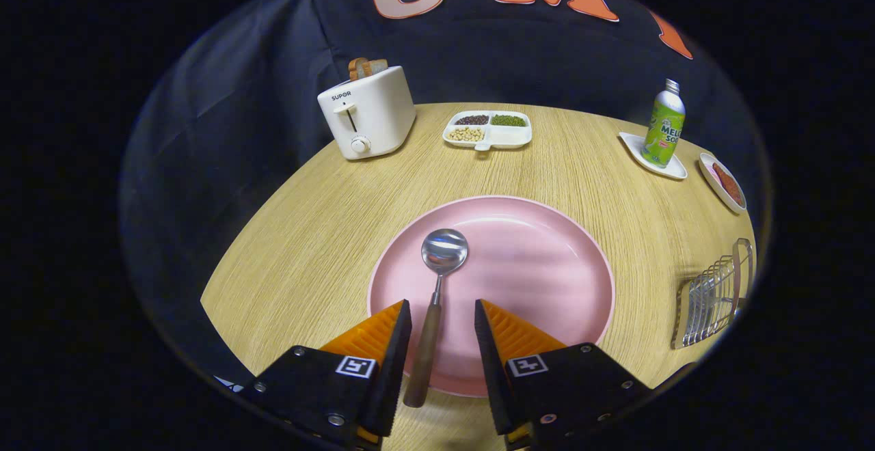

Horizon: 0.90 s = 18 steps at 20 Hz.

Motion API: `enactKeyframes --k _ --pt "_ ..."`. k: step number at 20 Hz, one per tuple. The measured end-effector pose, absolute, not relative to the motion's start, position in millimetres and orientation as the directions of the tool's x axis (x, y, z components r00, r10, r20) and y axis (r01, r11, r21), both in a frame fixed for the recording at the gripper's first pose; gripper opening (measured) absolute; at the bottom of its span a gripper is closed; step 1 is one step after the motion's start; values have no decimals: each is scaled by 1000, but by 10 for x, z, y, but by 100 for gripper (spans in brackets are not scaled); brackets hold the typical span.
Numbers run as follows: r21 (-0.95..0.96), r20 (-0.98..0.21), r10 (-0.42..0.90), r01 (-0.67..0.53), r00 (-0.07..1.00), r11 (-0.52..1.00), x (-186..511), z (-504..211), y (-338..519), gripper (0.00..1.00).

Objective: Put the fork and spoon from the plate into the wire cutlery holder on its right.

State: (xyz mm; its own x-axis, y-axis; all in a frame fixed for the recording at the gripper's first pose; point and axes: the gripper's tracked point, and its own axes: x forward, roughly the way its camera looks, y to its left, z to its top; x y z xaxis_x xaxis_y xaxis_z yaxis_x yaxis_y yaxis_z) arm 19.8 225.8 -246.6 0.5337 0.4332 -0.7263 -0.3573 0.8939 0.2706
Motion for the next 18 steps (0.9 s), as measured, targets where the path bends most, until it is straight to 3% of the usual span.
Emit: enactKeyframes --k 4,7,10,12,18 --pt "257 -741 425 -365 520 895 188 -2513 2294 36" --pt "247 -751 422 -376 507 893 159 -2532 2323 28" --pt "213 -754 402 -385 520 898 202 -2557 2290 12" --pt "213 -754 406 -393 517 895 202 -2526 2286 7" --pt "210 -733 417 -404 537 890 242 -2312 2133 6"
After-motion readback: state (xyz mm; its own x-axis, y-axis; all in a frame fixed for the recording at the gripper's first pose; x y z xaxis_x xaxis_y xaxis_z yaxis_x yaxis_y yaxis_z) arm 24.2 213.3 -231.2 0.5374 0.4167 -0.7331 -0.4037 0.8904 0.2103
